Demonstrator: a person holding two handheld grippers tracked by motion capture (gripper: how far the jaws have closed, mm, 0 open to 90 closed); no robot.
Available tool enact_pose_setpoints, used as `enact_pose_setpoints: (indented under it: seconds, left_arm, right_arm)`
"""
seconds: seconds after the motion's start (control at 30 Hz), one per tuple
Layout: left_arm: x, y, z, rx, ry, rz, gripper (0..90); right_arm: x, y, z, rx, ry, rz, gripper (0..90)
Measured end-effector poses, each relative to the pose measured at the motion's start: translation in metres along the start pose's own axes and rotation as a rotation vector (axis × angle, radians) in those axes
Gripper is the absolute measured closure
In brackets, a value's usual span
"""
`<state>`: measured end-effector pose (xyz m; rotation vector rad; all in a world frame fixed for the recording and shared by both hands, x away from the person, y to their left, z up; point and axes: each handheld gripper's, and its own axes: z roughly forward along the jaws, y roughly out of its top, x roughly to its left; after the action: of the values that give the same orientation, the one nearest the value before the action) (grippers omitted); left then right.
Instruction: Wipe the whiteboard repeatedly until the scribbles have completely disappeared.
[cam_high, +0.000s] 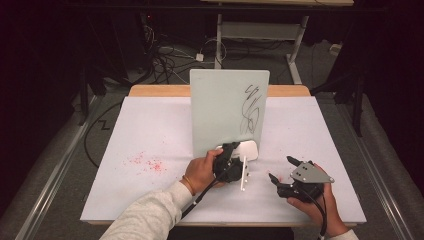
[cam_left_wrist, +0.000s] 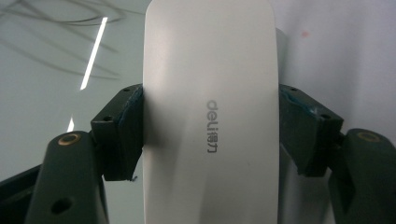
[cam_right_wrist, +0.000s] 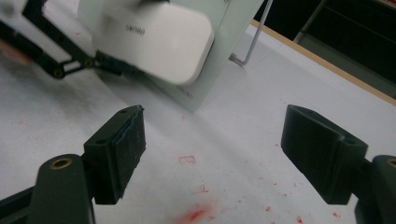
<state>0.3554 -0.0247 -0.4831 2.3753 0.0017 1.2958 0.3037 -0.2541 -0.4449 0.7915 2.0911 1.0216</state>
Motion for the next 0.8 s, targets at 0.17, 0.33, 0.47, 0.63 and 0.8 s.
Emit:
enact_pose_setpoints:
  seconds: [0.17, 0.33, 0.47, 0.63, 0.8]
  left_arm:
    - [-0.007, 0.002, 0.002, 0.009, 0.022, 0.04, 29.3]
    - [0.016, -0.001, -0.003, -0.026, 0.051, -0.006, 29.3]
    - [0.037, 0.002, -0.009, -0.032, 0.08, -0.092, 29.3]
    - [0.046, 0.004, -0.01, -0.051, 0.088, -0.154, 29.3]
    - [0.031, 0.007, -0.006, -0.033, 0.078, -0.139, 29.3]
  right_arm:
    - [0.0, 0.0, 0.0, -0.001, -0.005, 0.002, 22.5]
    - [0.0, 0.0, 0.0, 0.003, -0.003, 0.002, 22.5]
    - [0.0, 0.0, 0.0, 0.0, 0.001, 0.001, 22.6]
    - [-0.001, 0.0, 0.0, -0.006, 0.015, 0.012, 22.6]
    - [-0.001, 0.0, 0.0, -0.006, 0.016, 0.01, 22.6]
